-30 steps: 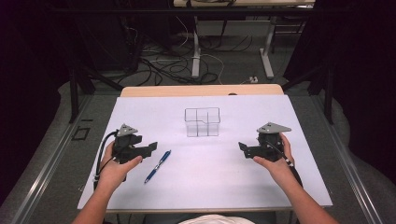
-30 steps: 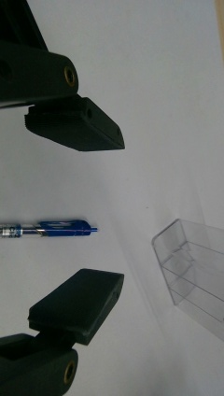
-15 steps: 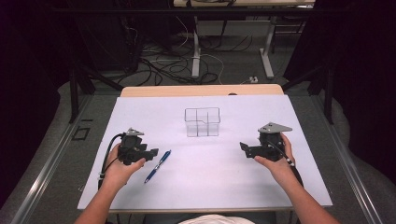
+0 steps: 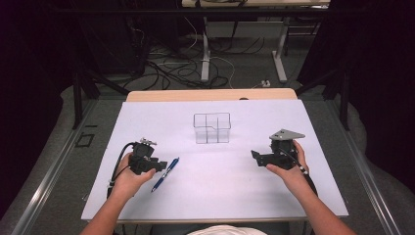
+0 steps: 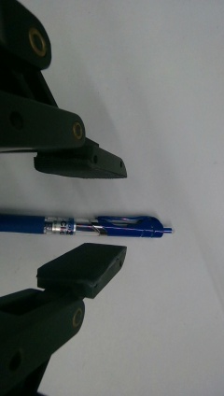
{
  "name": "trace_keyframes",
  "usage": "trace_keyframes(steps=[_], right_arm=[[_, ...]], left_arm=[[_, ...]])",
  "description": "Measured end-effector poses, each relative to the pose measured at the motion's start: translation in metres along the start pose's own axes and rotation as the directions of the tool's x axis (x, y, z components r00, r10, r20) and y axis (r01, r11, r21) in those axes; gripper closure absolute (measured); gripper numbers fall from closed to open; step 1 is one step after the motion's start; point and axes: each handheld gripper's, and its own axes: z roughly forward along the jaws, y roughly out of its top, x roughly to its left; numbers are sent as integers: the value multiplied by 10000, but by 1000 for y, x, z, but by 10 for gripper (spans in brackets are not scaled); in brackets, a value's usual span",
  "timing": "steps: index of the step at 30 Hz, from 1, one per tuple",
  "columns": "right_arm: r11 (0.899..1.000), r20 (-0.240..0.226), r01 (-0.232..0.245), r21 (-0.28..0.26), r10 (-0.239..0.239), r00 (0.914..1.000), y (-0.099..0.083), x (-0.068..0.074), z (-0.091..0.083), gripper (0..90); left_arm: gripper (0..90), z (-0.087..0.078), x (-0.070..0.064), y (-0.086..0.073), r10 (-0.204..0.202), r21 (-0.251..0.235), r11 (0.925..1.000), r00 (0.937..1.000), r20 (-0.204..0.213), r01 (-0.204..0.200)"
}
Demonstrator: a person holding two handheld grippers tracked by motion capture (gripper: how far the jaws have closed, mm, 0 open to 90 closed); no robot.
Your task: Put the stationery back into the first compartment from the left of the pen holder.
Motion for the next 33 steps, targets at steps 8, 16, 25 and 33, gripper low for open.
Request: trace_keyframes(steps=[8,16,25,33], right_arm=[[9999,12,17,119,-17,10000,-1,1,2,81],[9998,-27,78,172,-78,10000,-2,1,3,82],[9998,-33,108,180,-107,9999,-3,1,4,85],[9997,-23,100,235,-99,9999,-3,2,4,89]], left_arm=[[604,9,-4,0,351,774,9964,9994,53,-354],[634,16,-9,-1,668,1408,9878,9977,75,-672],[674,21,-9,-1,878,1754,9808,9961,-73,-852],[722,25,-11,-2,1008,2024,9744,9949,-40,-979]])
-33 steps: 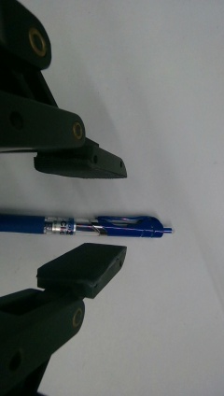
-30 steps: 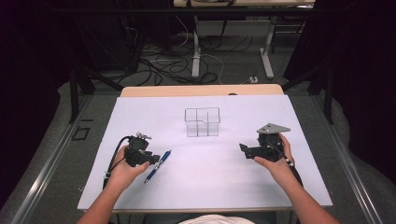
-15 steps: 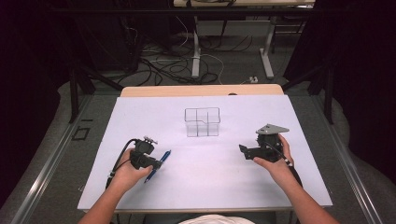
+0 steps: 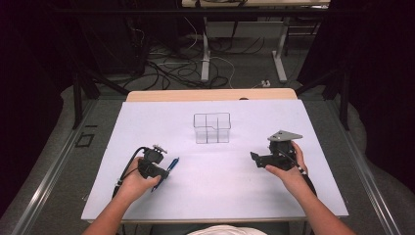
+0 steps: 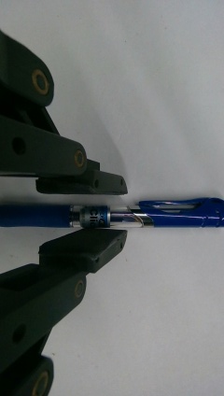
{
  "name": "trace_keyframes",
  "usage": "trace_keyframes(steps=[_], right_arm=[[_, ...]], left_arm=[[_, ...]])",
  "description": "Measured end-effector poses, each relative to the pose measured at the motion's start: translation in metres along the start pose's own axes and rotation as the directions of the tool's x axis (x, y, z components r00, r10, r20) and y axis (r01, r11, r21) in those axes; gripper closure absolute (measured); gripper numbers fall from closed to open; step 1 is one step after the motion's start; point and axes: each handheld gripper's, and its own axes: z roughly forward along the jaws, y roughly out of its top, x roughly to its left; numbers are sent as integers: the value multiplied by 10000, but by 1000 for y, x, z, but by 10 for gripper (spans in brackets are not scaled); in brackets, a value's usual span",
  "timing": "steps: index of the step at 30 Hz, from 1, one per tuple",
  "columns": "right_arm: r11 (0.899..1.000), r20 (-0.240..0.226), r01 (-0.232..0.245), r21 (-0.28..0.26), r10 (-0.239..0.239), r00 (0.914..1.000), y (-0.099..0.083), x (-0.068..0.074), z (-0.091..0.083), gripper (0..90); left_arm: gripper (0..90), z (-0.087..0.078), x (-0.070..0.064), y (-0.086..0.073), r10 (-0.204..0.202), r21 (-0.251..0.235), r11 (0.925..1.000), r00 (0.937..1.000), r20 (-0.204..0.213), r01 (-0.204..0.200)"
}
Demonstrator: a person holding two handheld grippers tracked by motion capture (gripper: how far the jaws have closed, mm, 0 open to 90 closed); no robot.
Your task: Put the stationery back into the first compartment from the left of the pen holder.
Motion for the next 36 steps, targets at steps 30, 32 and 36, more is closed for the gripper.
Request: trace_keyframes(steps=[30,32,36], right_arm=[[10000,-70,-21,43,21,10000,-1,0,2,93],[10000,-65,-11,51,11,10000,-1,0,2,94],[10000,-40,9,62,-9,10000,-1,0,2,94]], left_arm=[[790,-1,-2,-5,38,191,9998,9999,-110,-36],[791,-1,-2,-5,-67,176,9998,10000,-36,68],[792,-1,-1,-5,-152,160,9998,9999,11,151]])
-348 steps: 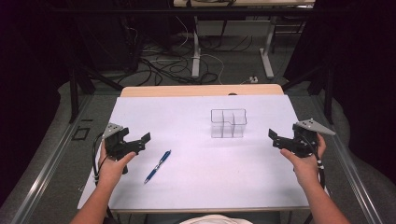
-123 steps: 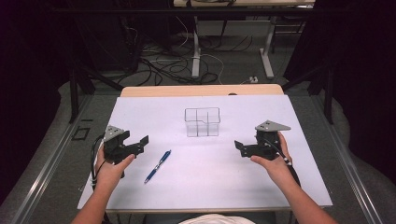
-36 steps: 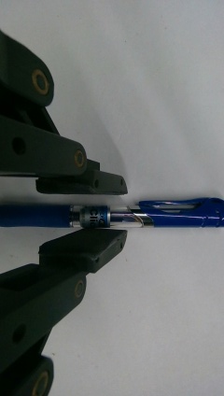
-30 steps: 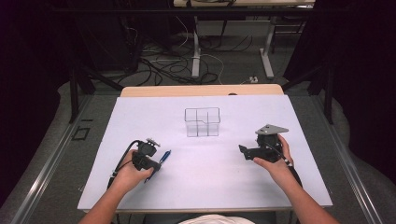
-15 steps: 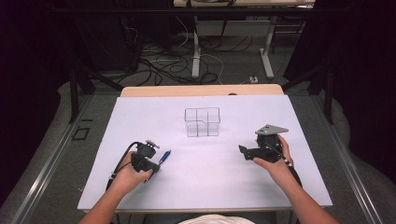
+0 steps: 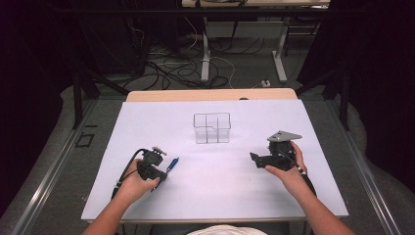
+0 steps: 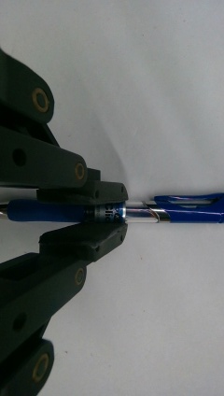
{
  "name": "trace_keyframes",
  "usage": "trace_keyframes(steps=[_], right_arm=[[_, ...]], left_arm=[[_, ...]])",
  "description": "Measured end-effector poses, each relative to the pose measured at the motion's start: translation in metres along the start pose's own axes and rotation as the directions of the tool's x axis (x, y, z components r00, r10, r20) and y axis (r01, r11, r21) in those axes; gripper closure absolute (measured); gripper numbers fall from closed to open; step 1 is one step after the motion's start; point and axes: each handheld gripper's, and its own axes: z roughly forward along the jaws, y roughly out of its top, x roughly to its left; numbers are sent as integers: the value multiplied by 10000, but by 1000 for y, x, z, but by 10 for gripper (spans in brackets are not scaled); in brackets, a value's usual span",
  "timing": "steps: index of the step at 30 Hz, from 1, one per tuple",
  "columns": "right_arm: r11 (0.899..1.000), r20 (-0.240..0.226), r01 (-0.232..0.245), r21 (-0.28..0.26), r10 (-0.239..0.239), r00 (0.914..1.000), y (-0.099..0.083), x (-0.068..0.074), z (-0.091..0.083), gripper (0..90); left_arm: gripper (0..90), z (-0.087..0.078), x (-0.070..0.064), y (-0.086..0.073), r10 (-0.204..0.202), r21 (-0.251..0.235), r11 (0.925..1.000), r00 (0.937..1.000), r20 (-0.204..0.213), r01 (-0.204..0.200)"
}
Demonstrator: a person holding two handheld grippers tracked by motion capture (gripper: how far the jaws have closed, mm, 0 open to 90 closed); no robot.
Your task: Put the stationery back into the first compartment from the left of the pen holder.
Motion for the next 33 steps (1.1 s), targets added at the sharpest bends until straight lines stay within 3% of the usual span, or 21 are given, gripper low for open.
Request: trace_keyframes(steps=[10,16,26,33], right_arm=[[9999,-5,107,-116,-107,9999,0,1,0,130],[9994,5,318,-158,-318,9995,1,4,-1,138],[9916,124,1244,-364,-1241,9922,6,11,-5,150],[9757,296,2119,-554,-2105,9771,10,18,-10,185]], left_arm=[[792,-4,0,2,-29,66,10000,10000,75,29],[792,-12,-2,5,117,-245,9996,9997,195,-112],[792,-23,-10,20,869,-610,9945,9960,229,-854],[792,-29,-18,31,1222,-742,9900,9920,311,-1197]])
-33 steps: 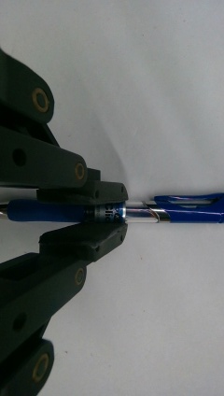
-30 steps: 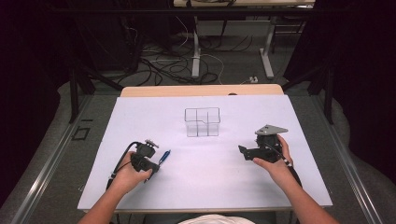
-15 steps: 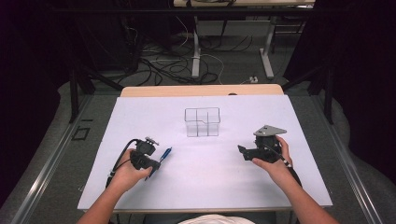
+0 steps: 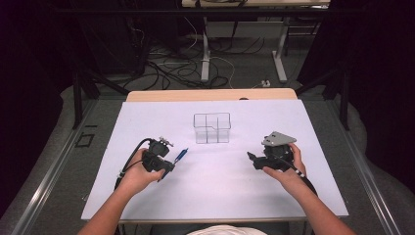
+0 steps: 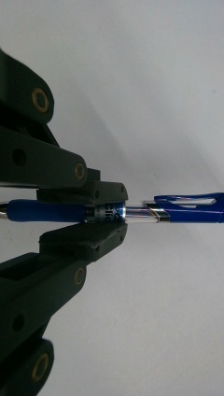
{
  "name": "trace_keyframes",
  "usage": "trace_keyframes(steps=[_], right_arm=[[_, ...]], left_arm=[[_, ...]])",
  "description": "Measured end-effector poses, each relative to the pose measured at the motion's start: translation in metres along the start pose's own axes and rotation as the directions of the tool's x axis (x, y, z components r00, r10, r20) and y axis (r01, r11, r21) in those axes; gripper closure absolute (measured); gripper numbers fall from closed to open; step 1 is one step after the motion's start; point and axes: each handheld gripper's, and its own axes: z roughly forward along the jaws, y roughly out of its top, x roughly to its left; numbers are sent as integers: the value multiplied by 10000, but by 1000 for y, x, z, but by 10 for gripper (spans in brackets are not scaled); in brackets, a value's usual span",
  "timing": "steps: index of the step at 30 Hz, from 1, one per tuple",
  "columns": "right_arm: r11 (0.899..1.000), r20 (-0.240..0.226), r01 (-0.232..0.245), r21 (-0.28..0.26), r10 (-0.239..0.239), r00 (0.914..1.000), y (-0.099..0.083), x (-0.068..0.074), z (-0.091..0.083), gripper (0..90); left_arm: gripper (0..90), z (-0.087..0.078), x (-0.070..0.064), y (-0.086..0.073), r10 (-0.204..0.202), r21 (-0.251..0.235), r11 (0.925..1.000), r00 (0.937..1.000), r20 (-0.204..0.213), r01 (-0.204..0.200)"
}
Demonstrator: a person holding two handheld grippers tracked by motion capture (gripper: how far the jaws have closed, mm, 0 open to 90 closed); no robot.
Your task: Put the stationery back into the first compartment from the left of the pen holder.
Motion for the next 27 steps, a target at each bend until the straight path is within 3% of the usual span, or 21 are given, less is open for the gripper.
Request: trace_keyframes(steps=[7,14,18,20,23,24,27], right_arm=[[9896,113,1378,-403,-1375,9904,5,7,-3,249],[9682,142,2434,-584,-2430,9699,15,15,-5,249],[9492,-179,3070,-684,-3089,9509,23,18,-5,260],[9363,-296,3442,-690,-3468,9375,27,19,-4,281],[9052,-300,4205,-626,-4228,9057,31,24,-4,294],[8910,-246,4502,-587,-4521,8916,32,27,-3,297],[8341,-111,5501,-405,-5509,8345,35,35,-2,305]], left_arm=[[792,-3,-9,15,418,-33,9991,9986,310,-417],[792,-7,-21,32,792,-49,9969,9957,487,-790],[792,-12,-28,40,973,5,9952,9933,616,-975],[792,-14,-31,44,1076,26,9942,9922,629,-1079],[792,-16,-35,48,1085,79,9940,9910,787,-1095],[792,-16,-35,49,1165,108,9930,9900,795,-1177],[792,-18,-37,53,1252,131,9918,9882,878,-1268]])
